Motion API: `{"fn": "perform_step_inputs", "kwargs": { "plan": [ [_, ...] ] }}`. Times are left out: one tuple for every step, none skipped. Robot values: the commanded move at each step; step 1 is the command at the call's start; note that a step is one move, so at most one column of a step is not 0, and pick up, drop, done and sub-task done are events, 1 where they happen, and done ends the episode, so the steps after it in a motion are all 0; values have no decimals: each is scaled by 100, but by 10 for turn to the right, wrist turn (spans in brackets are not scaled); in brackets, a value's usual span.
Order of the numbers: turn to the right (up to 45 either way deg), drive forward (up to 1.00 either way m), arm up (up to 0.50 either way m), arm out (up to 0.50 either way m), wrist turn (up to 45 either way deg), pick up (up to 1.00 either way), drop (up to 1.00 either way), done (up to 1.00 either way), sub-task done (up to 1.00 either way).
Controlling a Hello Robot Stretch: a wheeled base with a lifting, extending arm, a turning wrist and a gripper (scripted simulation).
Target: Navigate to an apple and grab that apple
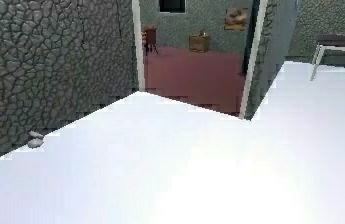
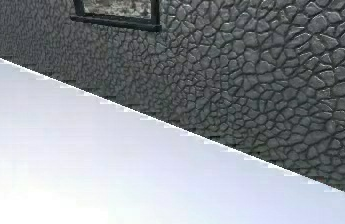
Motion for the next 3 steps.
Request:
{"fn": "perform_step_inputs", "kwargs": {
  "plan": [
    [0,100,0,0,0,0,0,0,0],
    [0,100,0,0,0,0,0,0,0],
    [0,100,0,0,0,0,0,0,0]
  ]
}}
